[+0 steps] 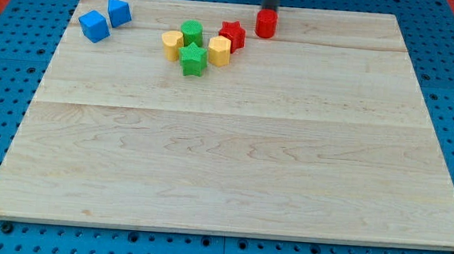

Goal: Push the red circle into the red star

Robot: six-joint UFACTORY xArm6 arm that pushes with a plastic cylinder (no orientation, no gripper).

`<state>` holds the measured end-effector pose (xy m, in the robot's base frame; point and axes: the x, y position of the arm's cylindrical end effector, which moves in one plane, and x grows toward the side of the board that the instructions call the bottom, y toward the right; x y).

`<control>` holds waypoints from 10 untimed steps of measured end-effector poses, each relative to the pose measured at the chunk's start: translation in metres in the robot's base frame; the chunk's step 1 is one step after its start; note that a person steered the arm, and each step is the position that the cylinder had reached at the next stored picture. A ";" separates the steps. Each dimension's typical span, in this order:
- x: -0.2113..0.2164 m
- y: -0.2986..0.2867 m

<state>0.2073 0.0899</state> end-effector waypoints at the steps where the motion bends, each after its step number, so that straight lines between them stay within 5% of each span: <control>1: 0.013 0.004; 4: 0.044 -0.101; 8: 0.146 -0.111; 10: 0.108 -0.157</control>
<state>0.3150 -0.0674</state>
